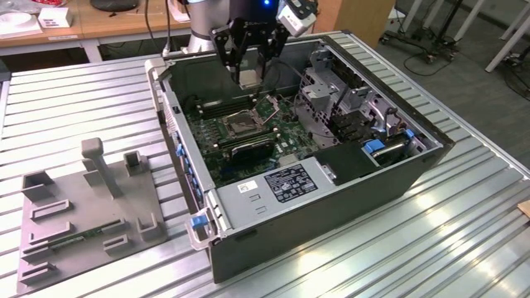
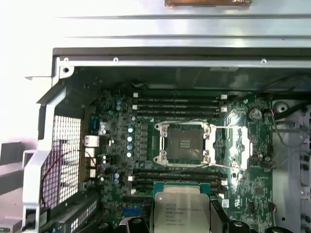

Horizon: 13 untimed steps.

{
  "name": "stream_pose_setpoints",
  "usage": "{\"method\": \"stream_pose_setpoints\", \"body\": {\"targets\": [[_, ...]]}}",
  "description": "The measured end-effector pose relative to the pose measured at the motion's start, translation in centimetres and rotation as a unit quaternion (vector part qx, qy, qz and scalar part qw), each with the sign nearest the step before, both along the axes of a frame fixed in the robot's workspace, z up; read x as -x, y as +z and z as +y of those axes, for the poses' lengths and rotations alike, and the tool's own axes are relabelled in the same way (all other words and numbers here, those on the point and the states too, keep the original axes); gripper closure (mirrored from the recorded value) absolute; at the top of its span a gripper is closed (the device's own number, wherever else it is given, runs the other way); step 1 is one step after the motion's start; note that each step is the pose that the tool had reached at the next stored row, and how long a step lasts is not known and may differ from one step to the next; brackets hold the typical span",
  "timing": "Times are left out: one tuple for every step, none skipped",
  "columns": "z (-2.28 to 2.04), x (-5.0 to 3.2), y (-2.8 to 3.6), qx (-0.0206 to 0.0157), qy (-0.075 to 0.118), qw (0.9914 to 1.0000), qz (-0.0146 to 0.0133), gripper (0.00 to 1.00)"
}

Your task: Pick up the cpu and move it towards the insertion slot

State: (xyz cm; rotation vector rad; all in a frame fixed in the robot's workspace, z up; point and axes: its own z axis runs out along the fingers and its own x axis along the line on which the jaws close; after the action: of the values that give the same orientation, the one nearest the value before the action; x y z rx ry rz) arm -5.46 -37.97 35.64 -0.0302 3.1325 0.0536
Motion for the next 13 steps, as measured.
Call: {"method": "stream_pose_setpoints", "body": {"targets": [[0.27, 0.0, -0.05, 0.0, 0.0, 1.0, 0.0, 0.46], [0.49, 0.0, -0.1, 0.0001, 0.0, 1.0, 0.0, 0.46], [0.66, -0.01, -0.19, 0.0, 0.0, 1.0, 0.0, 0.46], [0.81, -0.02, -0.29, 0.0, 0.0, 1.0, 0.0, 0.46], [0.95, -0.02, -0.4, 0.0, 0.0, 1.0, 0.0, 0.46], [1.08, -0.02, -0.52, 0.0, 0.0, 1.0, 0.0, 0.46], [1.22, -0.02, -0.64, 0.0, 0.0, 1.0, 0.0, 0.46], [1.38, -0.03, -0.76, 0.0001, 0.0, 1.0, 0.0, 0.46], [1.58, -0.03, -0.86, 0.0, 0.0, 1.0, 0.0, 0.46], [1.78, -0.07, -0.96, 0.0001, 0.0, 1.0, 0.0, 0.46], [1.98, -0.16, -1.04, 0.0, 0.0, 1.0, 0.0, 0.46], [2.16, -0.26, -1.1, 0.0, 0.0, 1.0, 0.0, 0.46], [2.35, -0.35, -1.16, 0.0, 0.0, 1.0, 0.0, 0.46]]}}
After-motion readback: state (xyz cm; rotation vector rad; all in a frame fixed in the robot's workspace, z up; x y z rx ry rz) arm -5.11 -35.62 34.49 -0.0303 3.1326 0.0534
